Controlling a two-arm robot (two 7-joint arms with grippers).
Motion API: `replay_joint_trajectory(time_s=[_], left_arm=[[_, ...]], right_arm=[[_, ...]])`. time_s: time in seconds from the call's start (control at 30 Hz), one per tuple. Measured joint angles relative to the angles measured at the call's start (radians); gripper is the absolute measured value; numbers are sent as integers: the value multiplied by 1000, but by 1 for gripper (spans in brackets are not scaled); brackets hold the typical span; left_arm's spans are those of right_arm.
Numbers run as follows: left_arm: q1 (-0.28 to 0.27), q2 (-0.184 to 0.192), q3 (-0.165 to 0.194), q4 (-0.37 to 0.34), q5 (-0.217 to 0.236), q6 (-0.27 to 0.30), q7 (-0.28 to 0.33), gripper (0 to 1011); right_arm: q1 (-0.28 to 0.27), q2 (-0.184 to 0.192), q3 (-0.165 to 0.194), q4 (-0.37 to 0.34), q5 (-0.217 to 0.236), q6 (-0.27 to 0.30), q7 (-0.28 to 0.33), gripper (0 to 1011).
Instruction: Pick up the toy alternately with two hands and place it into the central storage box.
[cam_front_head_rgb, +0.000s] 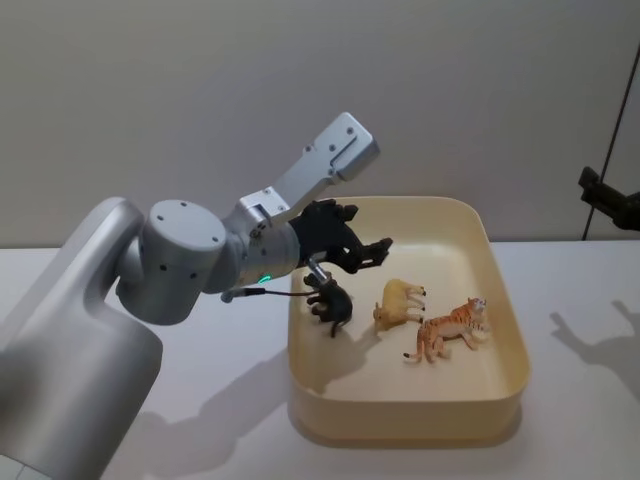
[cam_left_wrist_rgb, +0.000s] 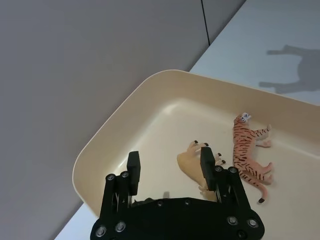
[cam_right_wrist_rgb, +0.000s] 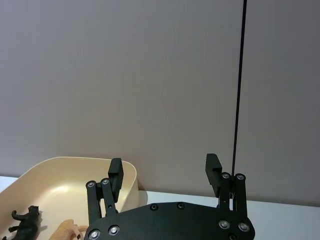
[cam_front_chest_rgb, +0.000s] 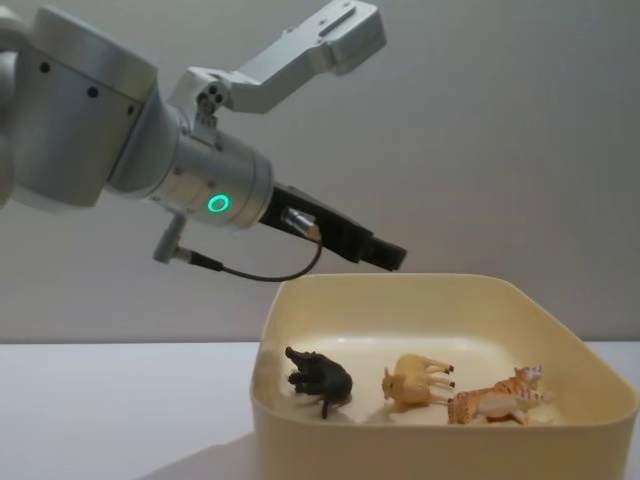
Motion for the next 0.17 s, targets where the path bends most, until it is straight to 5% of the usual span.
replay_joint_trajectory(time_s=[0.17], left_arm=[[-10, -6, 6, 7, 12, -3, -24, 817]], right_arm=[[0, 0, 0, 0, 0, 0, 0, 1001]])
